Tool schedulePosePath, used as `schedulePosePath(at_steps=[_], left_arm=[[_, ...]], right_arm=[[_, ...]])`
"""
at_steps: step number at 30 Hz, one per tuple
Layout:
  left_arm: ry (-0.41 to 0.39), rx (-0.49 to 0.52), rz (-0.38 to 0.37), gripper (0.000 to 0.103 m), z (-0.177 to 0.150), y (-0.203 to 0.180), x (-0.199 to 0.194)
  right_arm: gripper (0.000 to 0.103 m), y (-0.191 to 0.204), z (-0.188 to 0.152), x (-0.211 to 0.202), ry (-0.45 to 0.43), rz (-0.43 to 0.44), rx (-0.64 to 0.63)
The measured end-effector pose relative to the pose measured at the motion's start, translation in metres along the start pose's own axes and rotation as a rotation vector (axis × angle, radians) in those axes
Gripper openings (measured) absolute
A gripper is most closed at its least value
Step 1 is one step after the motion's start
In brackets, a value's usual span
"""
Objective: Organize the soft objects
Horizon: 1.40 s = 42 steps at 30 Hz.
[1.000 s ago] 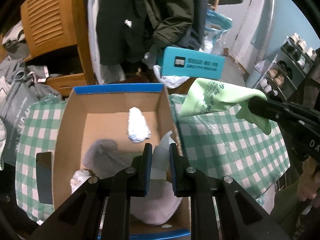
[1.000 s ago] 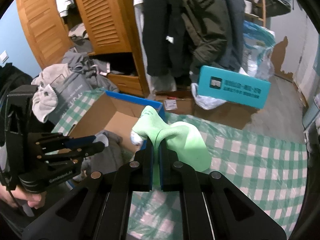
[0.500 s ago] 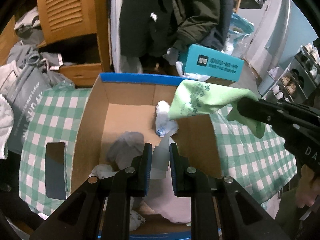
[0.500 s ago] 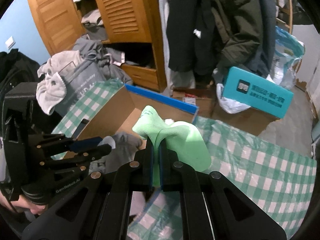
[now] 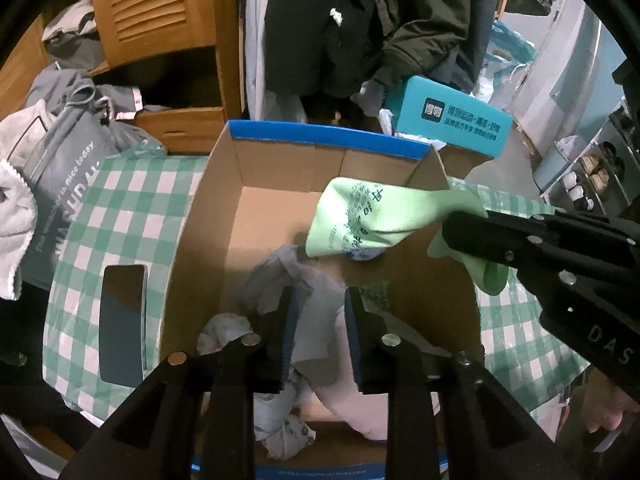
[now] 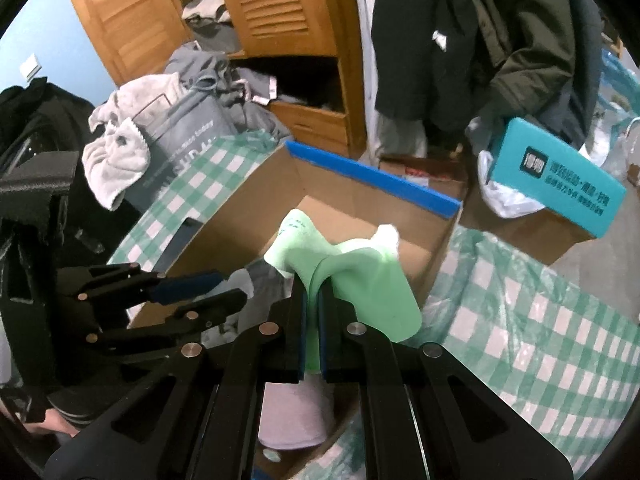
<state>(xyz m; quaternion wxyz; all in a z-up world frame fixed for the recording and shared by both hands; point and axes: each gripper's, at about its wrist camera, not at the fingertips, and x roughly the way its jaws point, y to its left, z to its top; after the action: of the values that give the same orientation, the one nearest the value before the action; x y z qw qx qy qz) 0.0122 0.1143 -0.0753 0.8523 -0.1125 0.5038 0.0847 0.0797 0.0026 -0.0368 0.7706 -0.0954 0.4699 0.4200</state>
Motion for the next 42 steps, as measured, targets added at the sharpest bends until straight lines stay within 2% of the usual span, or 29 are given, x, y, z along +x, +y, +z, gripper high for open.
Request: schedulePosePath(at_steps=[2,4,7,8,10,16,20,23,26,40,42], left_arm=[[-0.004,-0.008,-0.001,0.033,0.001,0.001,-0.002],[-0.014,-0.012,0.005,0.039,0.001,0.002,-0.005],[-0.024,-0.018,0.005,0.044,0.002,0.003,-0.011],[-0.027,-0.021,0.003,0.049,0.002,0.004,-0.014],[-0.045,-0.022,-0.001,0.052,0.002,0.003,-0.02],[-0.071,-0.017,-0.012,0.055,0.004,-0.002,-0.036],[-0.085,-0.014,-0.006,0.071,0.005,-0.005,-0.045],[-0.11,0.005,0.004,0.073,0.005,-0.011,-0.055],[-0.138,0.015,0.014,0.08,0.006,-0.015,-0.064],[-0.17,0.037,-0.011,0.081,0.007,-0.038,-0.085],[-0.179,0.049,-0.001,0.086,0.006,-0.041,-0.088]], right_arm=[[0.01,-0.002,-0.001,0.003,0.011,0.003,0.009],[0.024,-0.004,-0.002,0.004,0.015,0.001,0.017],[0.031,-0.006,-0.003,0.002,0.013,0.002,0.031],[0.033,-0.007,-0.003,0.001,0.011,0.001,0.034],[0.042,-0.008,-0.004,-0.004,0.002,0.003,0.047],[0.044,-0.015,-0.006,-0.019,-0.022,-0.005,0.074],[0.052,-0.017,-0.008,-0.034,-0.051,-0.026,0.089],[0.053,-0.019,-0.01,-0.046,-0.069,-0.048,0.096],[0.055,-0.021,-0.013,-0.057,-0.084,-0.068,0.103],[0.056,-0.032,-0.032,-0.098,-0.129,-0.138,0.133],[0.056,-0.036,-0.036,-0.103,-0.133,-0.141,0.145]])
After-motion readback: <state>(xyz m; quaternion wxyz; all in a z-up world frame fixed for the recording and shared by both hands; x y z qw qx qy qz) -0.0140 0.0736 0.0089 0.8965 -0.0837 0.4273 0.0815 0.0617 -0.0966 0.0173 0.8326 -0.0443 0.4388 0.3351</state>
